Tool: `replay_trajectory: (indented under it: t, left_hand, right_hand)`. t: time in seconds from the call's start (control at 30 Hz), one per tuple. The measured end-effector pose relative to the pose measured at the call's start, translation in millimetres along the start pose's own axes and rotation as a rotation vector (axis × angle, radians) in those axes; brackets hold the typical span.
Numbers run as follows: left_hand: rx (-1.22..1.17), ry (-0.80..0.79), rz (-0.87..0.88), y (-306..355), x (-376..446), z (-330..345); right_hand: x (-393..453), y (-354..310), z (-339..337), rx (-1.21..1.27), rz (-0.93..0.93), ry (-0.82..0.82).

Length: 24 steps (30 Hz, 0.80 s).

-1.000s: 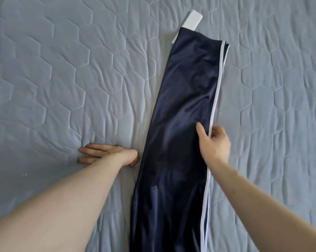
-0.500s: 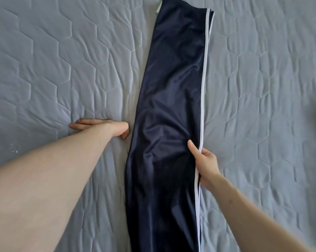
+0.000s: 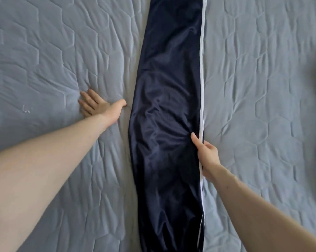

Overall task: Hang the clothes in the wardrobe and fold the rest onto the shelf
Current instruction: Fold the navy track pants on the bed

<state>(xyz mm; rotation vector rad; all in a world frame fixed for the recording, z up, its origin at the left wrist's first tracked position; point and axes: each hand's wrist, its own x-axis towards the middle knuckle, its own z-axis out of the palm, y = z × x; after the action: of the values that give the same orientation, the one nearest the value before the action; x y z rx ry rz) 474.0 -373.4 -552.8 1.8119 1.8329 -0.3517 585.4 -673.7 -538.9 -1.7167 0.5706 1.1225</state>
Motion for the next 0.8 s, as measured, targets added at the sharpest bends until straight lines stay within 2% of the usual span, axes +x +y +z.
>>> replay_trajectory:
  t: [0.07, 0.17, 0.23, 0.4, 0.47, 0.6, 0.67, 0.73, 0.8]
  left_hand:
    - [-0.191, 0.074, 0.150, -29.8, -26.7, 3.3]
    - [-0.397, -0.038, 0.238, -69.6, -102.4, 9.2]
    - [-0.414, -0.190, 0.164, -86.9, -152.5, 15.4]
    - [-0.214, -0.574, 0.060, -124.3, -218.8, 44.0]
    - [-0.218, -0.616, 0.022, -134.2, -226.3, 50.9]
    - [-0.313, -0.516, -0.034, -142.8, -230.6, 48.7]
    - [-0.348, -0.506, -0.086, -150.3, -233.9, 46.3]
    - [-0.359, -0.615, -0.135, -162.3, -240.6, 44.6]
    - [-0.286, -0.806, -0.116, -176.5, -254.8, 44.6]
  right_hand:
    - [-14.7, 5.0, -5.3, -0.003, -0.002, -0.044]
    - [-42.3, 25.0, -23.1, -0.121, 0.002, -0.078]
    - [-59.5, 45.1, -40.9, -0.261, 0.003, -0.098]
    - [-85.4, 90.2, -76.1, -0.465, 0.051, -0.130]
    - [-91.2, 96.5, -83.8, -0.462, 0.027, -0.083]
    - [-97.4, 104.4, -85.7, -0.436, 0.009, 0.055]
    - [-105.2, 110.3, -84.3, -0.398, 0.027, 0.068]
    - [-116.4, 117.6, -85.4, -0.354, 0.066, 0.000]
    - [-128.5, 129.2, -90.1, -0.363, 0.107, -0.103]
